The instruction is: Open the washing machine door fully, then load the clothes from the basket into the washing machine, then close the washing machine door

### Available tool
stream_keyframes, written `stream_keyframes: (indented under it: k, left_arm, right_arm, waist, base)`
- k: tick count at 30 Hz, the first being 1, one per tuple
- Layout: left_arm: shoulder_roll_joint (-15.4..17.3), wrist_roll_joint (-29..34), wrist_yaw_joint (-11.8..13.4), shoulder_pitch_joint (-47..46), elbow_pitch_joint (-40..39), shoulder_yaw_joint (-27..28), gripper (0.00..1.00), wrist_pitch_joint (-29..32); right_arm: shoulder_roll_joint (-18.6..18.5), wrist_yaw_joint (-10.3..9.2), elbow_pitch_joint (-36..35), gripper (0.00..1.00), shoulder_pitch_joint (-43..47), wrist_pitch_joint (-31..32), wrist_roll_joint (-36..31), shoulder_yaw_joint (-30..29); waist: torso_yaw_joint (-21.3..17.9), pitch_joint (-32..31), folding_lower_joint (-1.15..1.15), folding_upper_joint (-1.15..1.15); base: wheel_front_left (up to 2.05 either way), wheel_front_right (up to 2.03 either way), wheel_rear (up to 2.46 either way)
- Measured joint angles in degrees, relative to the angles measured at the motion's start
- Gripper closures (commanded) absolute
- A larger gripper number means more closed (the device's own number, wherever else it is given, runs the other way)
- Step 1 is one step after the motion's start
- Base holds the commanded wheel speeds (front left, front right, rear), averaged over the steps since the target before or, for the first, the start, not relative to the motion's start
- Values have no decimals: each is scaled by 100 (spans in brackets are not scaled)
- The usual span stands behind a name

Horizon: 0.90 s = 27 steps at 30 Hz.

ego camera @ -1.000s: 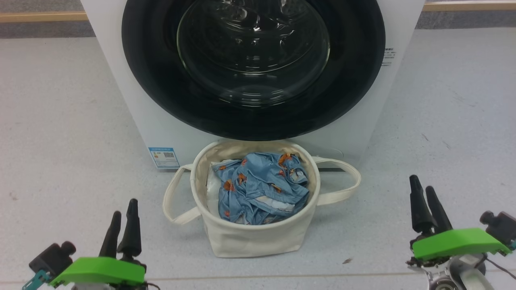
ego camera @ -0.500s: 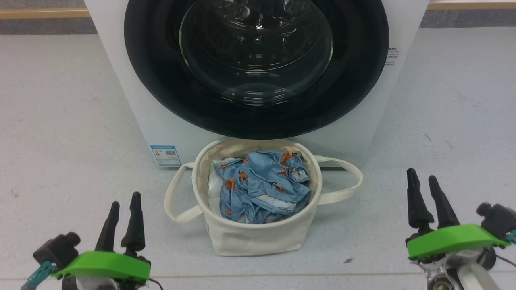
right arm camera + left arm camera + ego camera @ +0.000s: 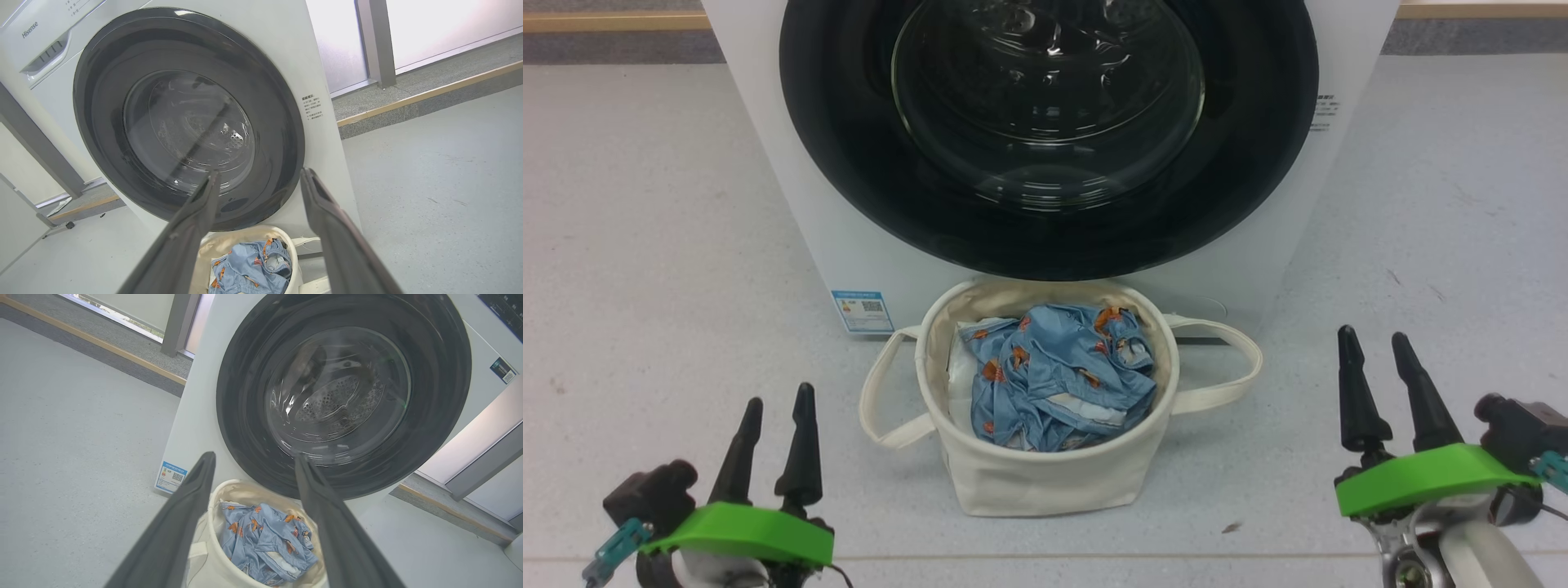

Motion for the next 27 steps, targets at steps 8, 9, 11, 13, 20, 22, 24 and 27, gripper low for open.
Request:
stream_keyframes:
  k: [8,9,11,13,20,22,24,27]
  left_arm:
    - [-13,436,-43,-122,142,63,0,-126]
    - [-14,499,-47,-138,163,62,0,-129]
    - [-18,625,-48,-168,193,62,0,-149]
    - [-20,758,-49,-181,203,62,0,-185]
    - [-22,1169,-58,-219,280,60,0,-288]
    - [-22,1302,-98,-231,307,56,0,-338]
    - [-22,1443,-98,-238,331,55,0,-365]
    - [-21,1640,-99,-273,350,58,0,-420]
  right_arm:
    - [33,0,-18,0,-28,-43,-623,-62]
    - [38,0,-18,0,-29,-43,-697,-69]
    - [58,0,-18,0,-32,-43,-836,-91]
    - [73,0,-18,0,-44,-44,-990,-114]
    - [87,0,-20,0,-138,-62,-1445,-152]
    - [89,0,-22,0,-149,-94,-1589,-164]
    - [90,0,-21,0,-149,-94,-1740,-176]
    - [94,0,-20,0,-149,-96,-1954,-204]
  waist:
    - [21,16,0,0]
    - [25,18,0,0]
    - [33,22,0,0]
    - [41,23,1,0]
    - [58,9,1,0]
    - [63,-7,1,0]
    - [68,-20,1,0]
    - [76,-27,1,0]
  base:
    - [0,0,0]
    - [0,0,0]
    - [0,0,0]
    - [0,0,0]
    - [0,0,0]
    - [0,0,0]
    - [0,0,0]
    - [0,0,0]
